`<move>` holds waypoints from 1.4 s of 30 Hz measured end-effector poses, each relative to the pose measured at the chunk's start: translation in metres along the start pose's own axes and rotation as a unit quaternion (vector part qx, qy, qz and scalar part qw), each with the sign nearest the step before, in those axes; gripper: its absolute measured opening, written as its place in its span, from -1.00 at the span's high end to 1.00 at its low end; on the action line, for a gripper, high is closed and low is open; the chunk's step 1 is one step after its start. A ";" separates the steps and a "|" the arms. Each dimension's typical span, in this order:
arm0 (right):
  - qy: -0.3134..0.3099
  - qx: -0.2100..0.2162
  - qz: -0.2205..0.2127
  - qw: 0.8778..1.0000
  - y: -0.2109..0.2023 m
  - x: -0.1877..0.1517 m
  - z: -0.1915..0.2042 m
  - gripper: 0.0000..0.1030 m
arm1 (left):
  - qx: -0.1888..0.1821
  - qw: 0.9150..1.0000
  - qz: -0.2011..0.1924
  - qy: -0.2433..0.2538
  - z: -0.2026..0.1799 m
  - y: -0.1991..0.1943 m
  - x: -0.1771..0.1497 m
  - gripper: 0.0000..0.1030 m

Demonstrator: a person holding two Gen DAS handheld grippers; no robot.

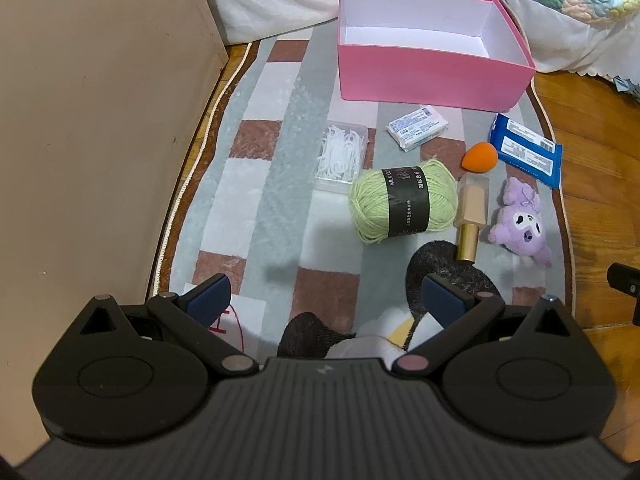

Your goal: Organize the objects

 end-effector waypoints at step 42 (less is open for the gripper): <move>-0.008 0.007 -0.009 1.000 -0.010 0.004 0.005 -0.97 | -0.012 1.000 -0.012 -0.006 0.015 -0.015 -0.006 -1.00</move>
Point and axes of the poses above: each gripper's, at about its wrist camera, not at the fingertips, and y roughly the way its jaws point, z to its left, x to its top, the point moved 4 cm from there along y, roughly the way its jaws point, and after that the axes turned 4 degrees about y, right-handed, at the moved point
